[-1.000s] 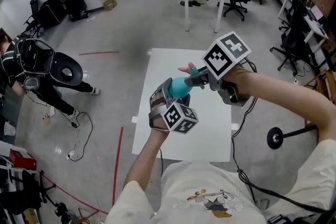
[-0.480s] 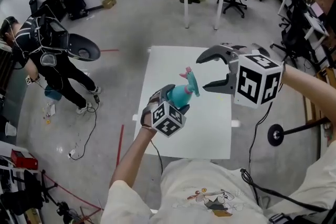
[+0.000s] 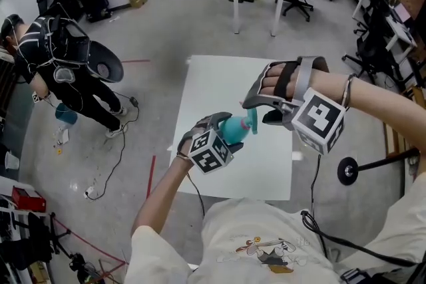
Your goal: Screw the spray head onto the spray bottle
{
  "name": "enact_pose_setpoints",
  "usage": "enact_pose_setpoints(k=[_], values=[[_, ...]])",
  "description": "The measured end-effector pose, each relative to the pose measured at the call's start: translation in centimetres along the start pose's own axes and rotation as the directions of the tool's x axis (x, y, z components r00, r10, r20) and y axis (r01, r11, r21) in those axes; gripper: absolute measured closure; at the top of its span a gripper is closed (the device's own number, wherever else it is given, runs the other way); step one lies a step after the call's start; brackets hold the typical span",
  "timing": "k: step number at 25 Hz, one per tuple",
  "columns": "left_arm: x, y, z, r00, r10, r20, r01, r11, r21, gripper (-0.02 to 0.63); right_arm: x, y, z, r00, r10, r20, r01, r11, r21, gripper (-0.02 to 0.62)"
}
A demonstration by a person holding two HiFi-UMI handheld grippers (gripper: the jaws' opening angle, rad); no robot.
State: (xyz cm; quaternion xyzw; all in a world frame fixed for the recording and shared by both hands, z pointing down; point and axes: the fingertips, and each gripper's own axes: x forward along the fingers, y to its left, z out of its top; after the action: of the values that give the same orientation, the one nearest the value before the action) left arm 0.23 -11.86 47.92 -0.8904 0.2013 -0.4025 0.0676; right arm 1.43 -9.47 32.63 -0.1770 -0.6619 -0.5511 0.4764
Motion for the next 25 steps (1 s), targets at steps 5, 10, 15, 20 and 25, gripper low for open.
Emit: enact_pose_setpoints(k=[5, 10, 15, 20, 25], values=[[0.0, 0.1, 0.6, 1.000, -0.013, -0.004, 0.013, 0.999, 0.052, 0.210, 1.5, 1.8, 0.5, 0.998, 0.054, -0.044, -0.060, 0.989, -0.137, 0.333], [0.2, 0.1, 0.5, 0.999, -0.010, -0.038, 0.014, 0.994, 0.110, 0.210, 3.0, 2.3, 1.0, 0.993, 0.100, -0.070, -0.112, 0.974, -0.199, 0.334], [0.4, -0.1, 1.5, 0.999, -0.021, -0.032, 0.025, 0.991, 0.130, 0.210, 3.6, 3.9, 1.1, 0.986, 0.149, -0.079, -0.165, 0.953, -0.254, 0.379], [0.4, 0.3, 1.4, 0.999, -0.017, -0.041, 0.023, 0.989, 0.143, 0.210, 4.1, 4.5, 0.7, 0.981, 0.173, -0.083, -0.188, 0.952, -0.241, 0.465], [0.8, 0.8, 1.4, 0.999, 0.023, -0.049, -0.017, 0.993, 0.115, 0.210, 4.4, 4.4, 0.2, 0.978, 0.189, -0.086, -0.197, 0.976, -0.096, 0.467]])
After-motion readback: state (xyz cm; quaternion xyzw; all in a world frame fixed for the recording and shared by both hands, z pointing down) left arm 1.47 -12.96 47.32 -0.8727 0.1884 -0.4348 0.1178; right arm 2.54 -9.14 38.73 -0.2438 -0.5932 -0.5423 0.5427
